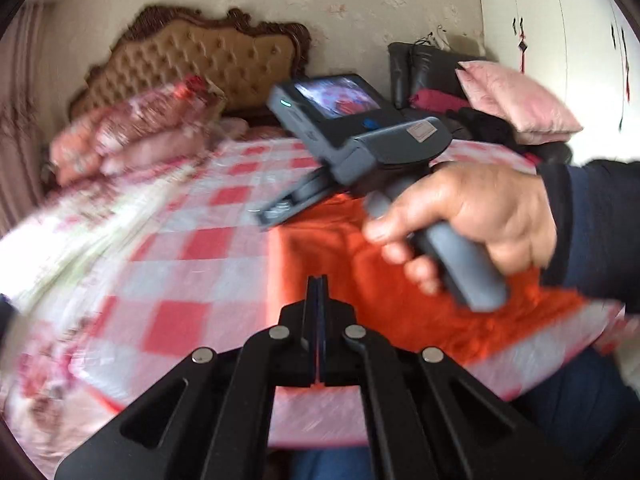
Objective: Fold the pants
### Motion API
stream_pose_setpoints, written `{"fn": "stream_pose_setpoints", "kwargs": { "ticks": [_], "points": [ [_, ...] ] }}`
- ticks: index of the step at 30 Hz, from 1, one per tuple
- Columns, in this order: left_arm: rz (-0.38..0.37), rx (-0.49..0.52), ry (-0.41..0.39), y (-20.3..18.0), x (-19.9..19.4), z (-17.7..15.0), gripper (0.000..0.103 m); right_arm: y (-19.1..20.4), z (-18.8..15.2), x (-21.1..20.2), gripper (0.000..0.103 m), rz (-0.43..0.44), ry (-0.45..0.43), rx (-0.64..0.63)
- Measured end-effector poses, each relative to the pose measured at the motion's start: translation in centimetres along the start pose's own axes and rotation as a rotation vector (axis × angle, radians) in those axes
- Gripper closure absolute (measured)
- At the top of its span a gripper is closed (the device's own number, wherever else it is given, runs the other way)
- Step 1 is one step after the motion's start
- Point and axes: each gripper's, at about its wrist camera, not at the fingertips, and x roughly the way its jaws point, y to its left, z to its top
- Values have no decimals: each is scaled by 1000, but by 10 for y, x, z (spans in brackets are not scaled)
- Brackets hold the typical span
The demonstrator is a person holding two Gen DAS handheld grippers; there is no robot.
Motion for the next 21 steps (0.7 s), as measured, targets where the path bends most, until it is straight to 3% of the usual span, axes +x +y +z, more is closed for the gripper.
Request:
{"fn": "stream_pose_setpoints", "kwargs": {
  "ticks": [4, 12, 14, 17, 21],
  "points": [
    [19, 3, 108, 2, 32, -15, 103, 1, 0, 0, 19, -3, -2, -3],
    [58, 37, 81, -1, 20, -34, 103, -4, 2, 1, 19, 24, 6, 10],
    [63, 43, 77, -2, 19, -38, 103, -3, 3, -8, 30, 22, 6, 18],
    [53, 27, 67, 1, 18, -40, 103, 4, -4, -33, 32, -1, -34, -8],
    [51, 26, 59, 1, 16, -41, 103, 11, -26, -30, 40, -12, 25, -22]
  ]
}}
